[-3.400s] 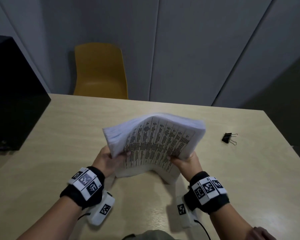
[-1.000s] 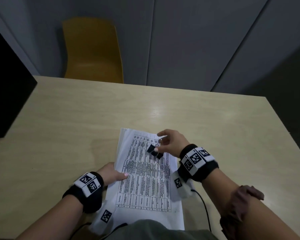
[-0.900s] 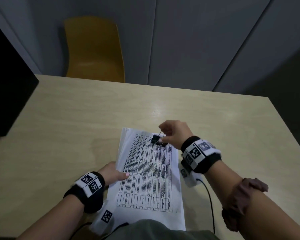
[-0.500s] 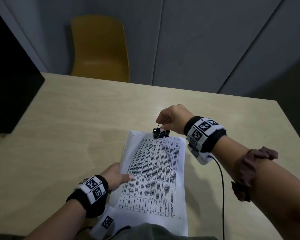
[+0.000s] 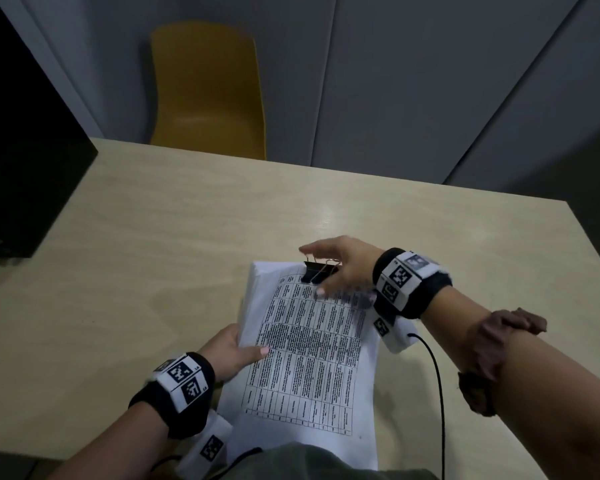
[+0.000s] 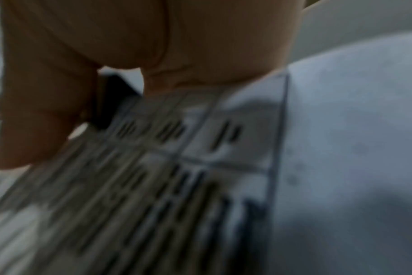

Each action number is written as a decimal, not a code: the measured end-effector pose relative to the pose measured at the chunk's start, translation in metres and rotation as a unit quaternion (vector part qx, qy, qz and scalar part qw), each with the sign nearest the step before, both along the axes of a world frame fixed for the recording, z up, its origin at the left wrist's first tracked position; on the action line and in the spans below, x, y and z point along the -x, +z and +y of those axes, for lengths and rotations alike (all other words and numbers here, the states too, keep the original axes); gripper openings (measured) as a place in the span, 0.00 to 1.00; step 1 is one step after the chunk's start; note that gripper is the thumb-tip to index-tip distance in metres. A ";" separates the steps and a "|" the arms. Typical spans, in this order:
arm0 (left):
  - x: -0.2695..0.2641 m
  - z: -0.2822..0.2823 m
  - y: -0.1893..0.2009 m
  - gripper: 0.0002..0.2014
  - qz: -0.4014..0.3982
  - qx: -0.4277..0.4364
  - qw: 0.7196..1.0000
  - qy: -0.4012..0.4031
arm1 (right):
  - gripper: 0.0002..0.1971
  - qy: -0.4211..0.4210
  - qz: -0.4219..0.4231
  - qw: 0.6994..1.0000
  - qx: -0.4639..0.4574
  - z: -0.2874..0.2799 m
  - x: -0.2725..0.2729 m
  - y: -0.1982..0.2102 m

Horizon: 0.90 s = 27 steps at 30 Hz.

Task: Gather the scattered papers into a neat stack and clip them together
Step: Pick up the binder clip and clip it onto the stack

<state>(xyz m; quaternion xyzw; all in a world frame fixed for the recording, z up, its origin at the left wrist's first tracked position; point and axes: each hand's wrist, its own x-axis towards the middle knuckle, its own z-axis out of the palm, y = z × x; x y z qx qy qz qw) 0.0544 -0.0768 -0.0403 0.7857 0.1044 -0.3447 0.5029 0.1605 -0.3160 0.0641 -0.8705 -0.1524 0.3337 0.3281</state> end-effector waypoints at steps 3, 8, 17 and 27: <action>0.000 -0.005 0.003 0.19 -0.009 0.009 1.000 -0.006 | 0.32 0.038 -0.012 0.996 0.078 0.007 0.006 -0.007; 0.000 0.000 -0.004 0.28 0.003 0.011 1.000 -0.001 | 0.15 0.041 -0.026 0.992 0.113 0.008 0.008 -0.007; -0.004 0.016 -0.026 0.52 0.012 0.030 0.999 0.008 | 0.29 -0.069 0.041 0.995 -0.055 -0.011 0.003 0.007; -0.006 0.011 -0.016 0.52 0.013 0.040 0.999 -0.010 | 0.20 0.009 -0.117 0.993 0.030 0.007 0.019 -0.013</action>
